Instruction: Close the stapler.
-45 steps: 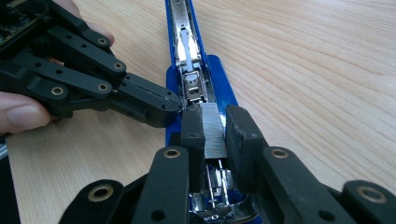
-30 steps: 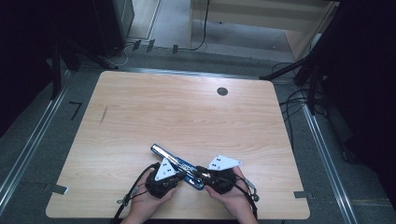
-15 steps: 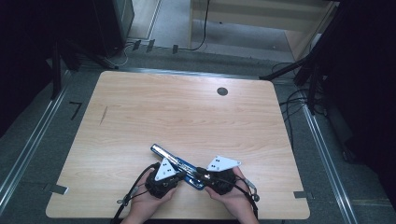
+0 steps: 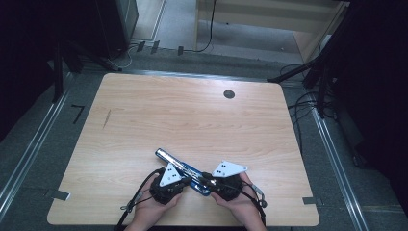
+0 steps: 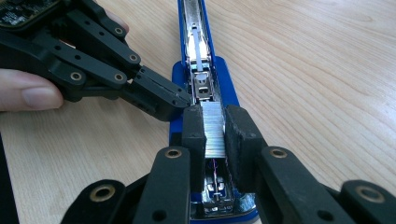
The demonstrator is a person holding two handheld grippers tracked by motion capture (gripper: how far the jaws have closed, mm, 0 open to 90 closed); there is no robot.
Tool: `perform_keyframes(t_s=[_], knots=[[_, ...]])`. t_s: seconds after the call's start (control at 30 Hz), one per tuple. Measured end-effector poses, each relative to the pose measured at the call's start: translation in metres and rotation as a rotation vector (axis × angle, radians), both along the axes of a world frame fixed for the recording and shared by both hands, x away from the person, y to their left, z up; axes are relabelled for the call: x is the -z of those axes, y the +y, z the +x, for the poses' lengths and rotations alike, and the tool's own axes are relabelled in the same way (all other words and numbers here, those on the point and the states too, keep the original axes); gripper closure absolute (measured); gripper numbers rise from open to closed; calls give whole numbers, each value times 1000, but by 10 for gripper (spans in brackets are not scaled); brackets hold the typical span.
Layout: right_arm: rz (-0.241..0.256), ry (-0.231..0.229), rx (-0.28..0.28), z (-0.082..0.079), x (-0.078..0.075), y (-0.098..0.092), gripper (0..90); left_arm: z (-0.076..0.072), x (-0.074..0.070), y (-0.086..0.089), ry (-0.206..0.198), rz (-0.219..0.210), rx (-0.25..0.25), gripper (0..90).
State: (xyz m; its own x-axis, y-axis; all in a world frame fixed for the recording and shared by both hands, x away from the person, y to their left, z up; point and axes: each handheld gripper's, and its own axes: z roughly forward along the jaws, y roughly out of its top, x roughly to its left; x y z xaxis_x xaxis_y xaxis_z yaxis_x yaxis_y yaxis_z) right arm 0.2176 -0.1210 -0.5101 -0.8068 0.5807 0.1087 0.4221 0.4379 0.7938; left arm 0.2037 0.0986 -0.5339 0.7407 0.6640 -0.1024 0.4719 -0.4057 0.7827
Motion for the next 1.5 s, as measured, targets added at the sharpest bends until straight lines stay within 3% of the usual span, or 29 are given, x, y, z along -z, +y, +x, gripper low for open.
perform_keyframes(t_s=[0.3, 0.8, 1.5], knots=[[11, 8, -13, 0, -6, -1, 801, 0, 0, 0, 0, 2, 1, 900], [-55, 9, -6, -2, -6, 3, 801, 0, 0, 0, -1, 2, 1, 900], [-63, -4, -16, 0, -5, 4, 801, 0, 0, 0, -1, 3, 1, 900]])
